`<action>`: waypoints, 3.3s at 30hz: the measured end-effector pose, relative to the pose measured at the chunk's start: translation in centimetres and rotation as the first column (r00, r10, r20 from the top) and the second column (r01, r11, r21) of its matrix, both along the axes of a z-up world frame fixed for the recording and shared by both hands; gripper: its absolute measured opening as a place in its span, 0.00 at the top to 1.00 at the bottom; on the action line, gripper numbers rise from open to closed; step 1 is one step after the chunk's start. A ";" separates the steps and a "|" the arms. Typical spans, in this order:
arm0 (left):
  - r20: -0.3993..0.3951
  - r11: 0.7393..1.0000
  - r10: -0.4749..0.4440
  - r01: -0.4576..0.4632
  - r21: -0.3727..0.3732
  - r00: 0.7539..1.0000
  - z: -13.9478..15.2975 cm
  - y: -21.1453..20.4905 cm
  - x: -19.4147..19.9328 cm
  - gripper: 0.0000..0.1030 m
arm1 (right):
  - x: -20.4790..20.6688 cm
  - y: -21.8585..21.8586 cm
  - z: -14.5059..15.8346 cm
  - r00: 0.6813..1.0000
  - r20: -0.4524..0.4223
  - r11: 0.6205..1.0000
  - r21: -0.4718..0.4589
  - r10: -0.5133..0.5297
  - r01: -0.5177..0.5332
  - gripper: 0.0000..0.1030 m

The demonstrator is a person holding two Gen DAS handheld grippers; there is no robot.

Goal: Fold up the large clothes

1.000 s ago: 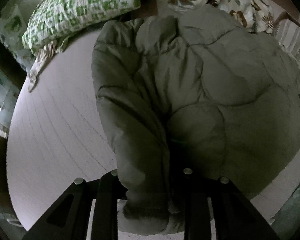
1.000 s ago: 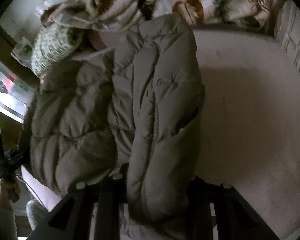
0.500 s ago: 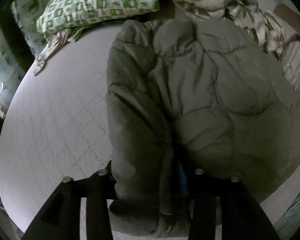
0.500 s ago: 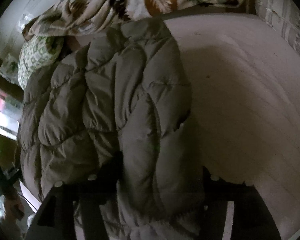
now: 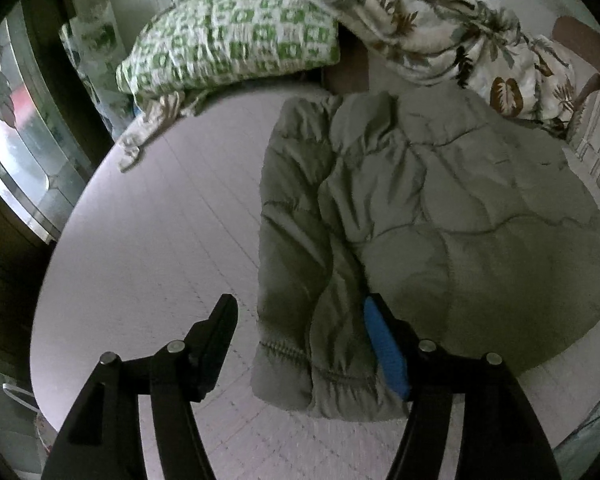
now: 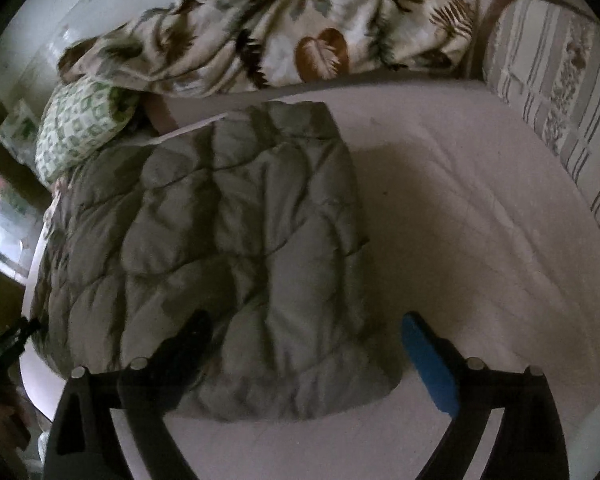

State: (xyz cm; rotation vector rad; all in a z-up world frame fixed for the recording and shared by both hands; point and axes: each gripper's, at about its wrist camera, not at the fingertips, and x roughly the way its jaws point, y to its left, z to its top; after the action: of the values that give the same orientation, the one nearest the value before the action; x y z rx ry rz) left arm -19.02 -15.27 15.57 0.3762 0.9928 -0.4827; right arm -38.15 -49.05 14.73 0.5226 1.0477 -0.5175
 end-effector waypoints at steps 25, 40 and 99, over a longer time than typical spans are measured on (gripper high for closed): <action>-0.066 0.993 0.114 -0.115 -0.022 0.991 -4.9 3.1 0.4 0.06 | 0.0 2.7 -5.6 0.989 -0.134 0.997 0.004 -0.070 0.071 0.00; -0.137 0.996 0.066 -0.073 -0.044 0.988 -2.7 4.9 -7.5 0.06 | -5.7 9.7 -3.6 0.994 -0.102 0.999 -0.029 -0.046 0.043 0.00; 0.195 0.996 -0.006 0.023 -0.090 0.981 8.5 9.1 -28.1 0.06 | -22.4 27.5 6.7 0.990 0.124 0.977 -0.209 0.073 -0.045 0.00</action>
State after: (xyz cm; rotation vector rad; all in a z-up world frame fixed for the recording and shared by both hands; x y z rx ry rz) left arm -47.11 -6.16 24.03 0.3415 0.7761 -0.4931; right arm -60.52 -21.53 21.40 0.3367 0.8702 -0.5249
